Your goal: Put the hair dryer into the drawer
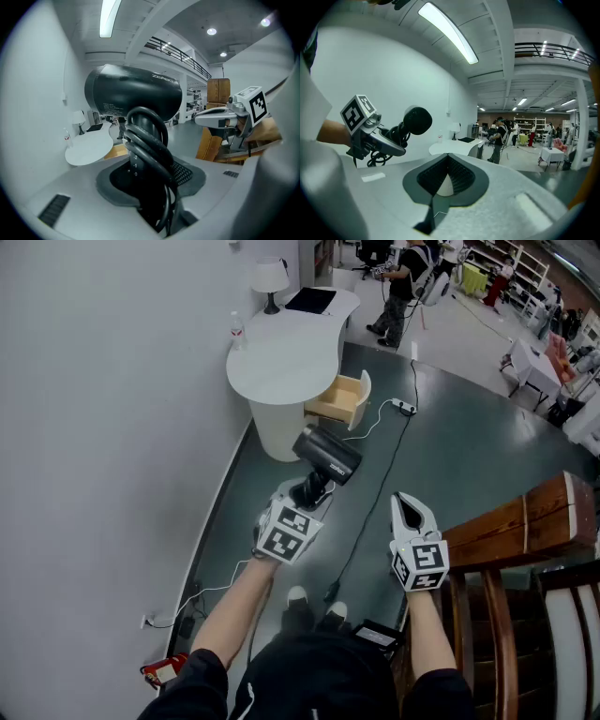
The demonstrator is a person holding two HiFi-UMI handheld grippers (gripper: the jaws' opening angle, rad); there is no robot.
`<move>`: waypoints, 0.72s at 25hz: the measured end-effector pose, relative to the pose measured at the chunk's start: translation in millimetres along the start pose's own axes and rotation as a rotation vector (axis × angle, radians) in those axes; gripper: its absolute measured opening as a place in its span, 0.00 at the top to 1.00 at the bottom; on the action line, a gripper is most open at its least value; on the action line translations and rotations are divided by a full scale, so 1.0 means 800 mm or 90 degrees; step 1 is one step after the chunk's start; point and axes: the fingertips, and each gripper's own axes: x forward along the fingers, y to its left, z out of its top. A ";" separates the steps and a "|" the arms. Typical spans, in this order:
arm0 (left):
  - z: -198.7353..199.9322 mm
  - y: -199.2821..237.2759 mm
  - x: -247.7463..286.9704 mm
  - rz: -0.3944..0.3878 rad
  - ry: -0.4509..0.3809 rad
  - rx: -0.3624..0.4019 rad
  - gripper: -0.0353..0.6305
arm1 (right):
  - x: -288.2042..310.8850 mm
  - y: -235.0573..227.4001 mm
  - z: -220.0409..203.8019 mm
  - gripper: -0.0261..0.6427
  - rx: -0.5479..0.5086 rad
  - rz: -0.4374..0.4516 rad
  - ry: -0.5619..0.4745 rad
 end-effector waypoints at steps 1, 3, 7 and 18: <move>0.001 0.000 0.001 0.000 -0.001 0.000 0.67 | 0.000 0.000 0.003 0.96 -0.002 0.002 -0.011; 0.002 0.001 0.002 -0.002 0.000 -0.001 0.67 | 0.000 0.000 0.008 0.95 -0.008 0.002 -0.030; -0.002 0.003 0.006 -0.002 0.002 0.001 0.67 | 0.003 -0.001 0.007 0.95 -0.016 -0.009 -0.028; -0.006 0.008 0.008 -0.006 0.008 -0.002 0.67 | 0.011 0.001 0.006 0.95 -0.011 -0.015 -0.026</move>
